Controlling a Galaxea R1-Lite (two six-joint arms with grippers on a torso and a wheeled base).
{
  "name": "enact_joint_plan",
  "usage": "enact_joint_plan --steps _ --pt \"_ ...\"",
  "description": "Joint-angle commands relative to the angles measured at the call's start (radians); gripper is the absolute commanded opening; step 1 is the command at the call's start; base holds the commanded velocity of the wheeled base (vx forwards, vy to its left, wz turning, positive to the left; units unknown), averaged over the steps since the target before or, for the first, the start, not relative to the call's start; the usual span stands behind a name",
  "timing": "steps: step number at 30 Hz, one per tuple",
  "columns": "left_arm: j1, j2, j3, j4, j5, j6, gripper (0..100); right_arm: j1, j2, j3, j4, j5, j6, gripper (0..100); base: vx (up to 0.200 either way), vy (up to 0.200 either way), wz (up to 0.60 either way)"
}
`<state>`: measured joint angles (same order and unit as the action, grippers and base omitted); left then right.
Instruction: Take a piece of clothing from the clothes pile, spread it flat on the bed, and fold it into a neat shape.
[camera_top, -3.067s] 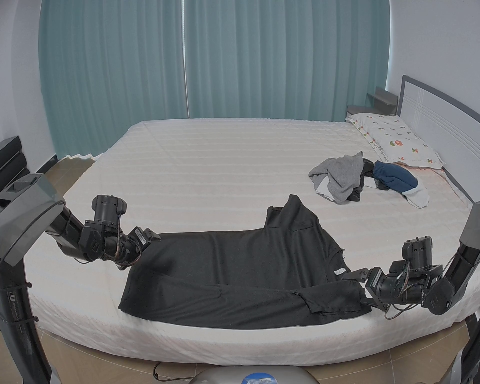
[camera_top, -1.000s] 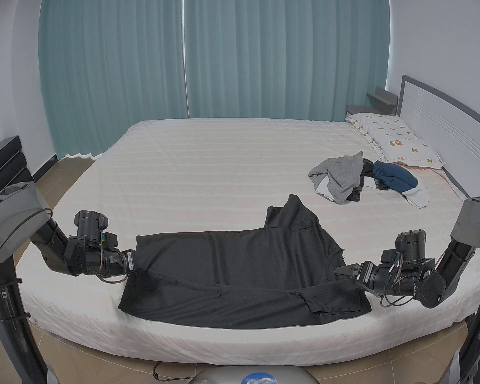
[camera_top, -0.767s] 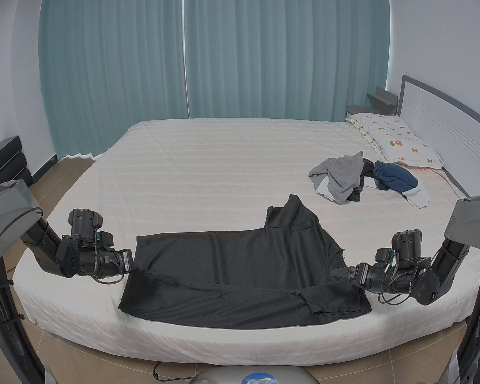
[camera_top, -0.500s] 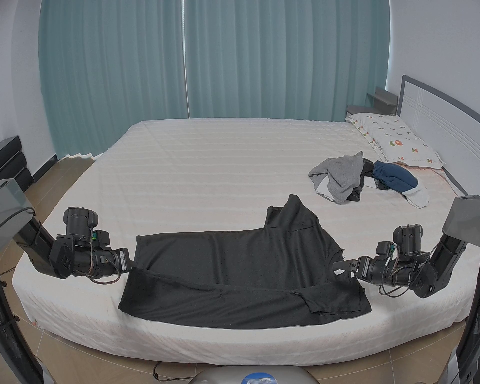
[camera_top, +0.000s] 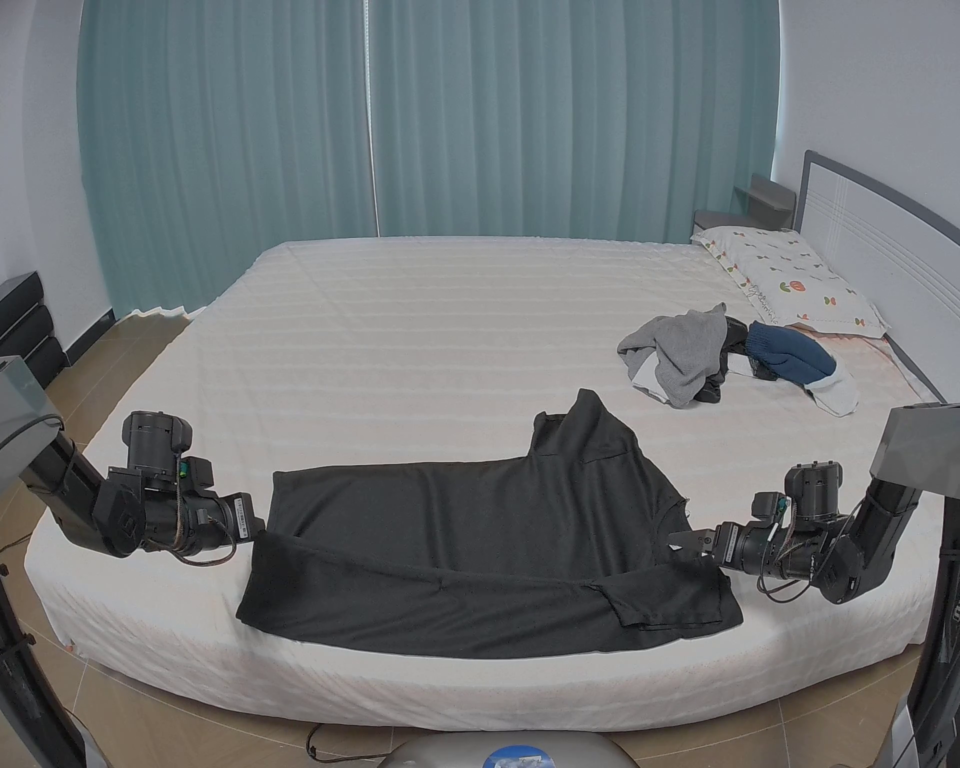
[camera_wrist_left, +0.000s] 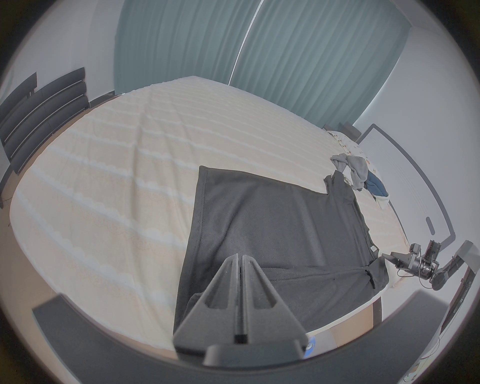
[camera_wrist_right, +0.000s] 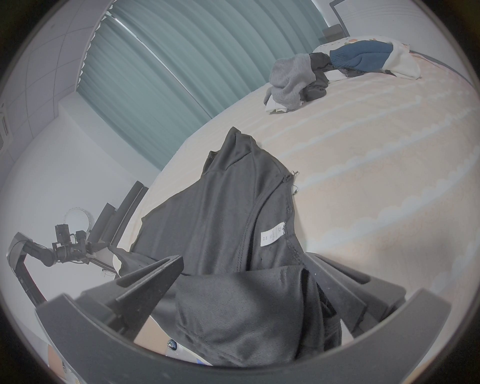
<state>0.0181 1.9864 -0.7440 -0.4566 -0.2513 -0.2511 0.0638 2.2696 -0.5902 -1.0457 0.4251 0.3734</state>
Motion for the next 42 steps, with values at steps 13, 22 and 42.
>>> enact_joint_plan --steps 13,22,42 --pt "-0.003 -0.011 -0.014 0.050 -0.002 -0.033 0 -0.030 0.039 0.018 -0.003 -0.005 -0.033 0 0.000 0.000 0.00" --pt "-0.003 -0.012 -0.014 0.050 0.000 -0.033 0 -0.048 0.051 0.035 -0.037 -0.005 -0.033 0 0.000 0.000 0.00" --pt "0.025 -0.124 0.000 0.162 -0.002 -0.033 0 -0.081 -0.159 0.155 -0.083 0.006 -0.011 0 0.000 0.000 0.00"
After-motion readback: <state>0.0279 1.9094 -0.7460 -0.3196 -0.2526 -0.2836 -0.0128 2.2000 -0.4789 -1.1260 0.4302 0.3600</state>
